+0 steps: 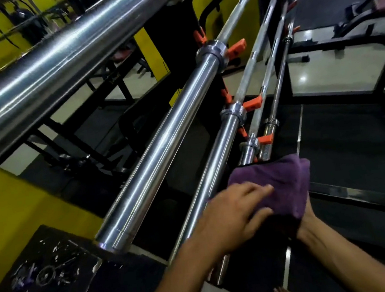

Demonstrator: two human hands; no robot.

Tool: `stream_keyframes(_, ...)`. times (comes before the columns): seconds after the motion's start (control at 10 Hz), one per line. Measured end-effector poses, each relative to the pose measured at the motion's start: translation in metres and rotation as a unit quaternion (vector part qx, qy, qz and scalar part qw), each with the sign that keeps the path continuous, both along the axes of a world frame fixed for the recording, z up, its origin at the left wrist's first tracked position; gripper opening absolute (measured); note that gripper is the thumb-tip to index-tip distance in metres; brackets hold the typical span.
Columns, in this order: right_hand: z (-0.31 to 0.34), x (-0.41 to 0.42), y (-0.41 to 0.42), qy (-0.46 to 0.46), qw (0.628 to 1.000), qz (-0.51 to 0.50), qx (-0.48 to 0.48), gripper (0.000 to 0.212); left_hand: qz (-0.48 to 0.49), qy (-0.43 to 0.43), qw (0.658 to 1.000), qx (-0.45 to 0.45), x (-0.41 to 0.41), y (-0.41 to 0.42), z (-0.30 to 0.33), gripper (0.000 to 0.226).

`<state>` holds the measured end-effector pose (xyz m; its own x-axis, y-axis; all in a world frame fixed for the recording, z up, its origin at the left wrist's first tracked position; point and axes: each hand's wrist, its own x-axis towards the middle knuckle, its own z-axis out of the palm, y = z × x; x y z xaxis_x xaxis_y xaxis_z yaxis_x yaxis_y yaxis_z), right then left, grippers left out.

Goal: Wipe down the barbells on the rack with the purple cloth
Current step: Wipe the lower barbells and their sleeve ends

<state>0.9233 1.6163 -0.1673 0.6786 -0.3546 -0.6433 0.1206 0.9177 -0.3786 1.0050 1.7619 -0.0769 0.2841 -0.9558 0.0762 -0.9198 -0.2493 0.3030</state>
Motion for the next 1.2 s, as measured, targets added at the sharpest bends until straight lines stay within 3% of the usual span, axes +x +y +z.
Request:
stream_keyframes(0.1,-0.006,0.042,-0.008,-0.086,0.995,0.017,-0.037,0.046,0.084,-0.033,0.994,-0.058,0.02,0.048,0.005,0.05)
stream_keyframes(0.2,-0.01,0.082,-0.013,-0.029,0.996,-0.013,-0.083,0.052,0.129,-0.002,0.991,-0.039,0.014,0.086,-0.002,0.054)
stream_keyframes(0.3,0.009,0.132,-0.02,-0.071,0.992,-0.007,-0.101,0.041,0.142,0.069,0.987,-0.008,-0.004,0.117,-0.015,0.062)
stream_keyframes(0.4,0.006,0.153,-0.021,-0.005,0.988,-0.016,-0.152,0.034,0.148,0.074,0.986,0.002,-0.008,0.121,-0.018,0.065)
stream_keyframes(0.5,-0.004,0.17,-0.025,-0.019,0.994,-0.02,-0.11,0.038,0.157,0.053,0.986,-0.03,-0.004,0.118,-0.023,0.063)
stream_keyframes(0.6,-0.001,0.164,-0.015,-0.063,0.989,-0.004,-0.134,0.045,0.156,0.043,0.986,-0.049,-0.005,0.122,-0.028,0.061)
stream_keyframes(0.7,0.005,0.147,0.021,-0.128,0.981,0.026,-0.141,0.035,0.17,0.047,0.983,-0.059,-0.006,0.12,-0.026,0.058)
stream_keyframes(0.8,0.008,0.134,0.033,-0.133,0.984,0.06,-0.104,0.038,0.166,0.043,0.983,-0.063,-0.005,0.12,-0.027,0.058)
stream_keyframes(0.9,0.002,0.14,0.003,-0.044,0.972,0.066,-0.222,0.044,0.164,0.055,0.984,-0.044,-0.004,0.121,-0.026,0.058)
stream_keyframes(1.0,0.009,0.146,-0.019,-0.043,0.961,0.098,-0.256,0.056,0.161,0.055,0.985,-0.038,-0.004,0.121,-0.026,0.058)
stream_keyframes(1.1,0.013,0.155,-0.014,-0.05,0.97,0.071,-0.229,0.038,0.162,0.052,0.985,-0.033,-0.003,0.121,-0.026,0.058)
stream_keyframes(1.2,0.014,0.141,0.017,-0.117,0.974,0.057,-0.186,0.023,0.165,0.052,0.984,-0.037,-0.003,0.121,-0.025,0.058)
